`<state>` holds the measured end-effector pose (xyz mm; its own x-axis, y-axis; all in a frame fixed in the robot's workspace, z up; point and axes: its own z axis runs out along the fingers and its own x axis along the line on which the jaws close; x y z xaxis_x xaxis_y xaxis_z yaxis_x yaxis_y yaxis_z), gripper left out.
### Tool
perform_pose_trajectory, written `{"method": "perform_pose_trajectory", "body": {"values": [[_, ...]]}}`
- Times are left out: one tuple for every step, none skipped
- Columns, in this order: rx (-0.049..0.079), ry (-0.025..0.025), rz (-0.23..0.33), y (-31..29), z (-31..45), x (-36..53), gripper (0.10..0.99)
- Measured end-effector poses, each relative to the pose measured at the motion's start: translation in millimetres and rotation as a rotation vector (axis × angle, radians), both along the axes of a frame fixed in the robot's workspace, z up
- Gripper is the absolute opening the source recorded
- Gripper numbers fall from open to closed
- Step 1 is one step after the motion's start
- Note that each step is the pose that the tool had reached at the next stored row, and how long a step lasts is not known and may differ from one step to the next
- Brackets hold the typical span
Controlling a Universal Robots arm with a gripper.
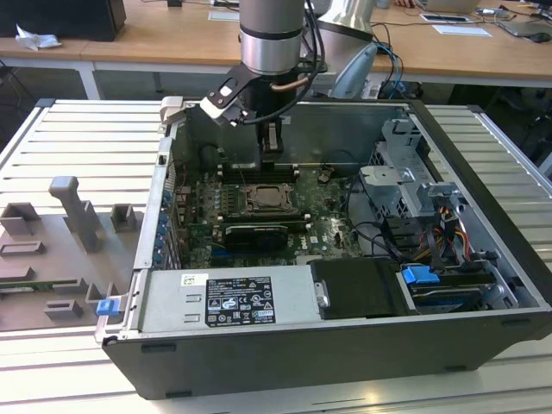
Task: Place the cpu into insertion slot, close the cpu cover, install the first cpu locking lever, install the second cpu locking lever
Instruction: 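Install the first cpu locking lever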
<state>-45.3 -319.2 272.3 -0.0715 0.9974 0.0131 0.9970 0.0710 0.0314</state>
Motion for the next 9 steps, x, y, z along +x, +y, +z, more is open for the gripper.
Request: {"method": "perform_pose_trajectory", "body": {"values": [[0.0, 0.0001, 0.032, 0.0, 0.0, 0.0, 0.106], [0.0, 0.0001, 0.056, 0.0, 0.0, 0.0, 0.106], [0.0, 0.0001, 0.089, 0.0, 0.0, 0.0, 0.106], [0.0, 0.0, 0.106, 0.0, -0.1, 0.0, 0.106], [0.0, 0.0, 0.119, 0.0, -0.1, 0.0, 0.106], [0.0, 0.0, 0.13, 0.0, -0.1, -0.3, 0.106], [0.0, 0.0, 0.134, 0.0, -0.1, -0.4, 0.106], [0.0, 0.0, 0.137, 0.0, -0.1, -0.6, 0.106], [0.0, 0.0001, 0.139, 0.0, -0.1, -0.6, 0.106]]}}
